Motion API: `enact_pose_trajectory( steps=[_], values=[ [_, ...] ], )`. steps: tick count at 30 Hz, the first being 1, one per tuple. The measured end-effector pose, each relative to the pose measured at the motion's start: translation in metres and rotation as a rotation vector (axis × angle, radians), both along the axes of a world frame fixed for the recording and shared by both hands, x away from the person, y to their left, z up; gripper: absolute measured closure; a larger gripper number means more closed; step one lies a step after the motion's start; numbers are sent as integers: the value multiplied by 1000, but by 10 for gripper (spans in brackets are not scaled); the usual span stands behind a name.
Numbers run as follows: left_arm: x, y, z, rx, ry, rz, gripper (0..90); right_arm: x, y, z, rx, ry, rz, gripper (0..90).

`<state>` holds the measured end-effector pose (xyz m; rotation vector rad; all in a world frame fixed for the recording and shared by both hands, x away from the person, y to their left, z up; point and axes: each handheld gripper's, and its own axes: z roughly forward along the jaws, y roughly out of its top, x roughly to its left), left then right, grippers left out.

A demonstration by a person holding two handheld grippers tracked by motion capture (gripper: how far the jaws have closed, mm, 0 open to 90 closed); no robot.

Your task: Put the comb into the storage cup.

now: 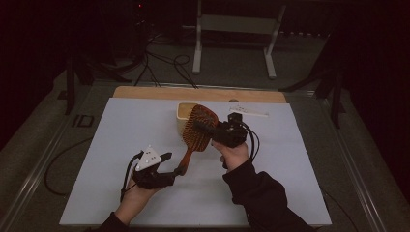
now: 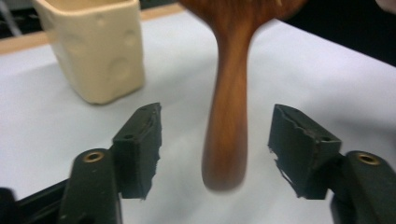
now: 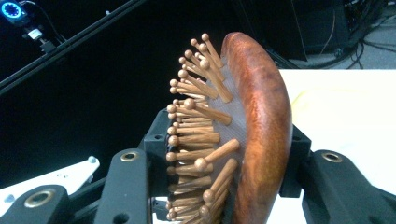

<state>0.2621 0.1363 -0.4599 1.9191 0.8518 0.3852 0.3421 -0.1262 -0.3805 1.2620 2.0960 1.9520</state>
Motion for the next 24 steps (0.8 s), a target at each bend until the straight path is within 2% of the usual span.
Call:
enact_pose_trajectory(
  steps=[4,7,9,10,12,14,16,20,24],
  values=[
    [-1,5,-3,18,25,5,215,2,-3,9,-5,-29,-4,520],
    [-3,10,-7,20,42,1,167,2,-3,16,-20,-60,-1,520],
    [-5,11,-9,43,47,2,137,2,-3,21,-20,-70,1,520],
    [-5,11,-10,45,61,-14,94,3,-3,23,-23,-74,6,520],
    [-7,12,-12,46,77,-14,56,4,-3,27,-27,-89,8,520],
    [-8,14,-16,44,93,-45,0,5,-2,31,-32,-95,9,520],
    [-9,15,-19,45,93,-59,0,7,-1,36,-39,-108,17,519],
    [-10,18,-26,46,95,-58,0,11,0,49,-55,-146,13,518],
    [-10,24,-30,27,109,-58,0,16,0,64,-59,-181,9,518]
  ],
)
